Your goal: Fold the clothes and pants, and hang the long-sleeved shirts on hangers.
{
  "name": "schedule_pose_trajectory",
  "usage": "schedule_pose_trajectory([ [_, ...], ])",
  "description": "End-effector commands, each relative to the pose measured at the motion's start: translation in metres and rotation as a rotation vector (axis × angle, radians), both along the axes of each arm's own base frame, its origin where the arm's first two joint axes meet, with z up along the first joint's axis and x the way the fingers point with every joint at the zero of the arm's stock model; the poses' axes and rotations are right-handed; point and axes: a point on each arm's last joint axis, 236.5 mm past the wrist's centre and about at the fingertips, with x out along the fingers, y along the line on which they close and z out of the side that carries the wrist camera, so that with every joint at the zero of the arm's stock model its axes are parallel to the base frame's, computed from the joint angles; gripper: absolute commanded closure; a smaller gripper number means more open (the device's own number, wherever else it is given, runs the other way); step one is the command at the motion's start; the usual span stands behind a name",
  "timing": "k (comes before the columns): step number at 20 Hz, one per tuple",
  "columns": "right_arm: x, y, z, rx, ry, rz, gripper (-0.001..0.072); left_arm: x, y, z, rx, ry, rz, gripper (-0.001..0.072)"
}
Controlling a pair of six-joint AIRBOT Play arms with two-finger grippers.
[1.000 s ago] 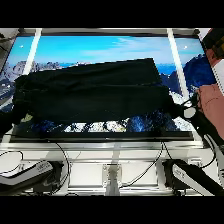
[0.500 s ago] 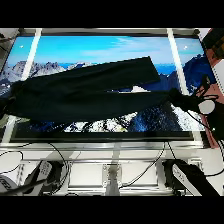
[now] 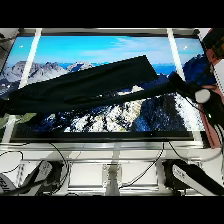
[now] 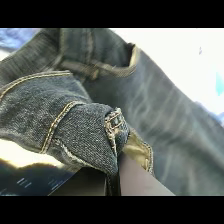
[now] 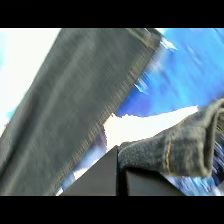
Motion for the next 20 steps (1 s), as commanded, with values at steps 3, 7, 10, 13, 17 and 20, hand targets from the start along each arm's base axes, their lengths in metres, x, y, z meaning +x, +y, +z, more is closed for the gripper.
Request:
schedule_pose_trajectory([
  [3, 0.113, 0.023, -0.012, -0.001, -0.064, 0.027, 0.0697, 0.044, 0.012, 0.01, -0.011, -0.151, 0.127, 0.0666],
  [7, 0.179, 0.036, -0.017, 0.067, -0.104, -0.001, 0.0697, 0.067, 0.016, -0.006, -0.029, -0.161, 0.18, 0.0666],
  [10, 0.21, 0.043, -0.012, 0.063, -0.155, 0.01, 0.0697, 0.077, 0.024, -0.011, -0.054, -0.169, 0.219, 0.0665],
  [13, 0.232, 0.043, -0.013, 0.062, -0.195, 0.006, 0.0697, 0.08, 0.029, -0.017, -0.053, -0.161, 0.231, 0.0664],
  [17, 0.244, 0.045, -0.015, 0.037, -0.219, 0.019, 0.0309, 0.081, 0.033, -0.026, -0.054, -0.146, 0.242, 0.0016],
  [20, 0.244, 0.047, -0.007, -0.071, -0.238, 0.098, 0.0084, 0.084, 0.036, -0.016, -0.046, -0.167, 0.241, 0.0],
])
